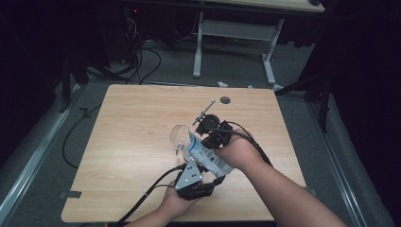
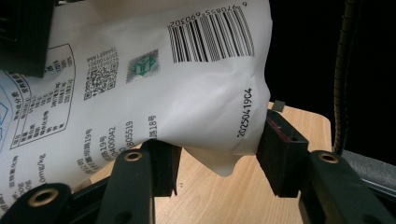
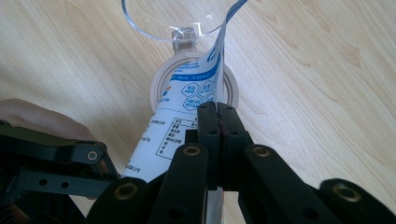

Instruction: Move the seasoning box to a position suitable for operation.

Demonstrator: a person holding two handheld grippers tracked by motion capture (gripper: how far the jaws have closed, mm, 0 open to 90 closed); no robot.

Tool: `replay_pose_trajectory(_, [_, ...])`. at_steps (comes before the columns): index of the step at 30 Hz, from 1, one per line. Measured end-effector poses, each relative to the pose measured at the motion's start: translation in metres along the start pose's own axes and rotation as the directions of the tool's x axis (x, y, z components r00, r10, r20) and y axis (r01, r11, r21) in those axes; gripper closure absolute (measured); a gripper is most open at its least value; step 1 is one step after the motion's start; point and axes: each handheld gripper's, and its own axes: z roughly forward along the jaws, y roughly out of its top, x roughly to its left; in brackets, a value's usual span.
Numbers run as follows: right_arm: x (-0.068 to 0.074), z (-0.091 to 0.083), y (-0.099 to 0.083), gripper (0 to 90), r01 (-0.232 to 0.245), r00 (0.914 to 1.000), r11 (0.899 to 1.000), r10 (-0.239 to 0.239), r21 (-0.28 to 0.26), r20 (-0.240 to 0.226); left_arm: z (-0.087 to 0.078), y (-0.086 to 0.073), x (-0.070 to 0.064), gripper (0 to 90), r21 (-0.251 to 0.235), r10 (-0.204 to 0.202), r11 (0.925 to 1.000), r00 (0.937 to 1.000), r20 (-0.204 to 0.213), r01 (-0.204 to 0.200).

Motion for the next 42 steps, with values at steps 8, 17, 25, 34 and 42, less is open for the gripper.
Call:
replay_pose_trajectory(8, [0.0007, 0.0001, 0.0002, 89.9, -0.003, 1.0, 1.0, 0.003, 0.001, -0.001, -0.0005, 0.0006, -0.0001, 53.6, -0.002, 0.001, 1.0, 1.0, 0.001, -0.001])
replay_pose_trajectory(17, [0.0013, 0.001, 0.0006, 89.9, 0.001, 1.0, 1.0, -0.001, 0.002, -0.002, -0.0013, 0.0018, -0.0007, 53.7, -0.007, 0.005, 1.0, 1.0, 0.003, -0.005])
replay_pose_trajectory(25, [0.0016, 0.0014, 0.0004, 89.9, 0.0, 1.0, 1.0, 0.0, 0.001, -0.003, -0.0011, 0.0014, -0.0009, 53.8, -0.007, 0.009, 0.9999, 1.0, 0.003, -0.009])
replay_pose_trajectory(34, [0.0017, 0.0016, 0.0002, 89.9, 0.001, 1.0, 1.0, -0.001, 0.001, -0.002, -0.0011, 0.0013, -0.0009, 53.9, -0.006, 0.011, 0.9999, 0.9999, 0.002, -0.011])
replay_pose_trajectory(42, [0.0018, 0.0024, 0.0004, 89.9, 0.003, 1.0, 1.0, -0.003, 0.0, -0.003, -0.0015, 0.0016, -0.0003, 54.0, -0.007, 0.011, 0.9999, 0.9999, 0.002, -0.011])
